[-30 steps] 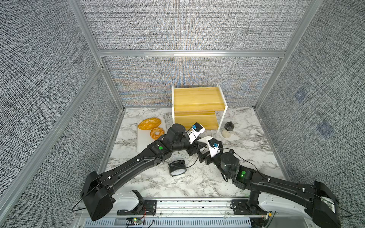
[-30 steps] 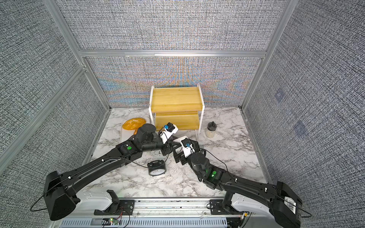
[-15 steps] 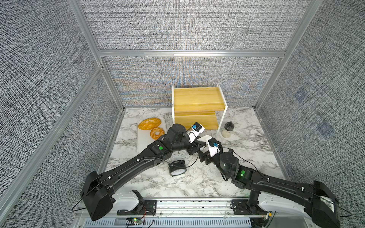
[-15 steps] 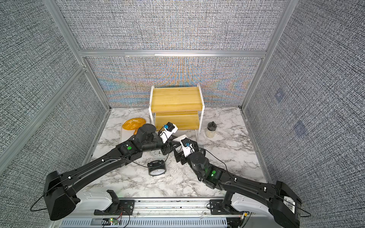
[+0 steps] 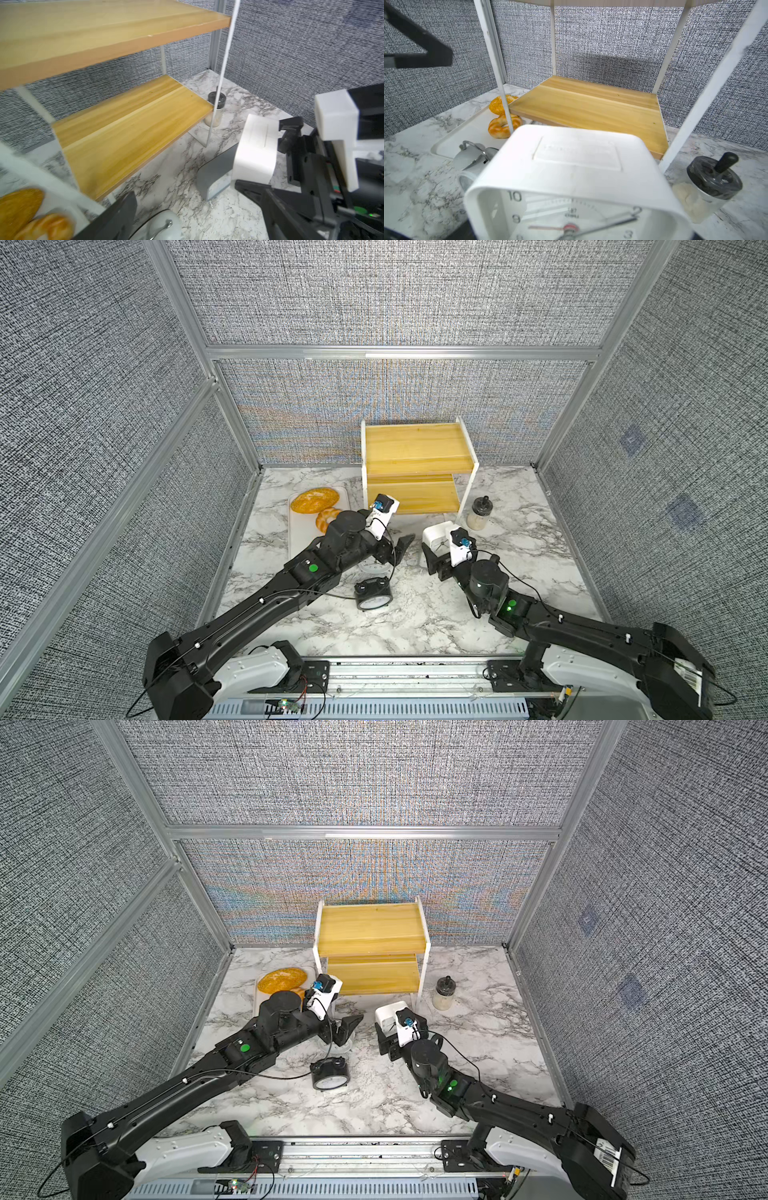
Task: Place the alarm clocks on the shelf by style
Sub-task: Pick up the alarm from the center of the board, then place the alarm on the shelf.
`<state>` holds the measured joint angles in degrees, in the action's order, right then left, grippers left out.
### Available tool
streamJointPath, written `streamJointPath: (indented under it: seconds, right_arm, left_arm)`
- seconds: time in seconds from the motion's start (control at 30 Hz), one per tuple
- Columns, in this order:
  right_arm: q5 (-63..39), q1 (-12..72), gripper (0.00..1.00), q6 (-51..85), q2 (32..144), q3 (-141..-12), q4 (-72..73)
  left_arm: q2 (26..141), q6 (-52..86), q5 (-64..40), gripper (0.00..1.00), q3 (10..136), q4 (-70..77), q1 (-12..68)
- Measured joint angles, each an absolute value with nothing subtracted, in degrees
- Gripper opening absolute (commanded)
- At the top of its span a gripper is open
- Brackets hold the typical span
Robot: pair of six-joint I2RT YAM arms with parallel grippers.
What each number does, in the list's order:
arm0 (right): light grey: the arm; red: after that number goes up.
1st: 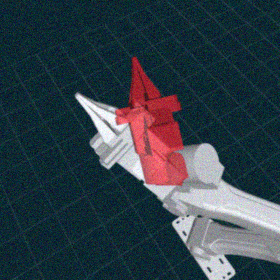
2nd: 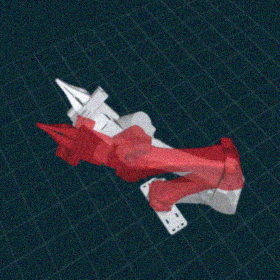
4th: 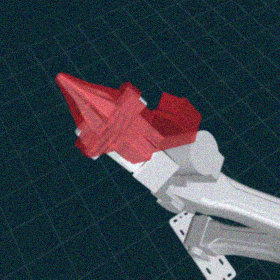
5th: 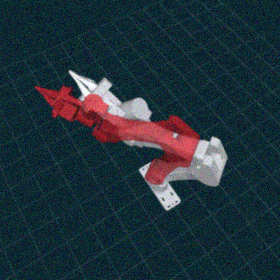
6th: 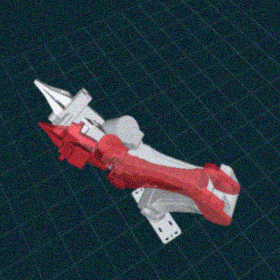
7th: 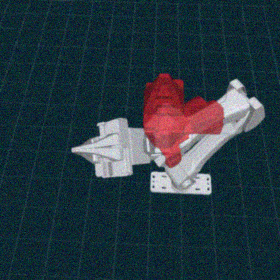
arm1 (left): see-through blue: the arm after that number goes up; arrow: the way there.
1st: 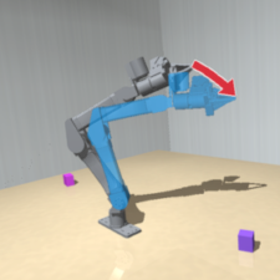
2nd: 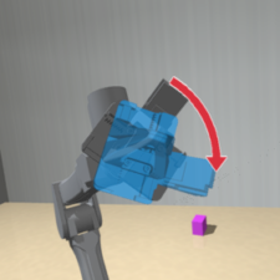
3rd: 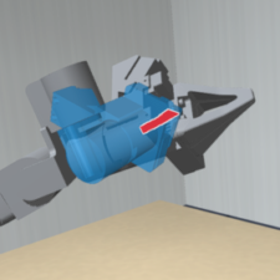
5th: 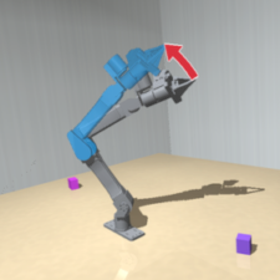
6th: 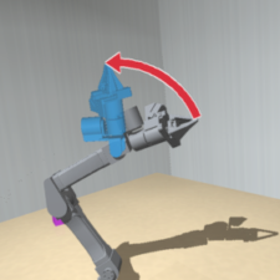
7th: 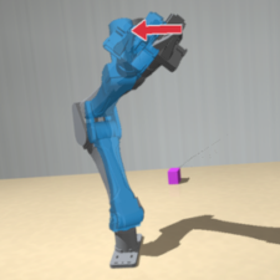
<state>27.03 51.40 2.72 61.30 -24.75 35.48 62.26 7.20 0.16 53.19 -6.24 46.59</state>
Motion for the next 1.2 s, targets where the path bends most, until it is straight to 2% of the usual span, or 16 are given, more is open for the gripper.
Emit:
streamJointPath:
  seconds: [0.47,1.2]
  right_arm:
    - [26.5,43.2,0.7,1.1,77.8,-31.4,50.6]
    - [23.5,36.0,0.7,3.1,93.6,-43.0,53.3]
  left_arm:
    - [49.8,8.5,13.1,1.0,44.6,-9.1,42.0]
    - [43.3,3.5,15.0,1.0,41.3,-12.4,39.2]
